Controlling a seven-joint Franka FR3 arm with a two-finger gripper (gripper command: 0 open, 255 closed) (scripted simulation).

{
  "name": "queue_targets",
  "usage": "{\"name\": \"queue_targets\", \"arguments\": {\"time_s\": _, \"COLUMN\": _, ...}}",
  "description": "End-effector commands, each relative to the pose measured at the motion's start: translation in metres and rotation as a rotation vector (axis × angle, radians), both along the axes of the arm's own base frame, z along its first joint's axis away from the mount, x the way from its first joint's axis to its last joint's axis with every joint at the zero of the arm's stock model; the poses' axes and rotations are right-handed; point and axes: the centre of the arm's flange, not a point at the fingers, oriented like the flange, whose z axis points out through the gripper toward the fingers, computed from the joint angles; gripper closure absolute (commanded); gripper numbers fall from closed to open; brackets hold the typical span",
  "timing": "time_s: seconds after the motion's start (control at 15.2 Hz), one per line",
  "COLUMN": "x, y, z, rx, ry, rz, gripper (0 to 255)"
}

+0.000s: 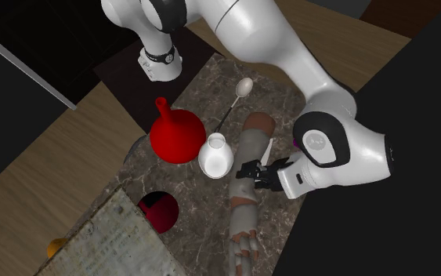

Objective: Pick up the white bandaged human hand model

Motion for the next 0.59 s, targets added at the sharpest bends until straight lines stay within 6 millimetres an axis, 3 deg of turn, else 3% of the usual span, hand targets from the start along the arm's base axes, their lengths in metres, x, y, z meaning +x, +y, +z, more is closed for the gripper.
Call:
{"name": "queue_targets", "arguments": {"time_s": 0.0, "x": 0.001, "y": 0.000, "z": 0.011, "rx": -0.001, "ry": -0.002, "rz": 0.000, "gripper": 255}}
{"name": "queue_targets", "arguments": {"time_s": 0.53, "x": 0.001, "y": 0.000, "z": 0.053, "rx": -0.001, "ry": -0.002, "rz": 0.000, "gripper": 255}}
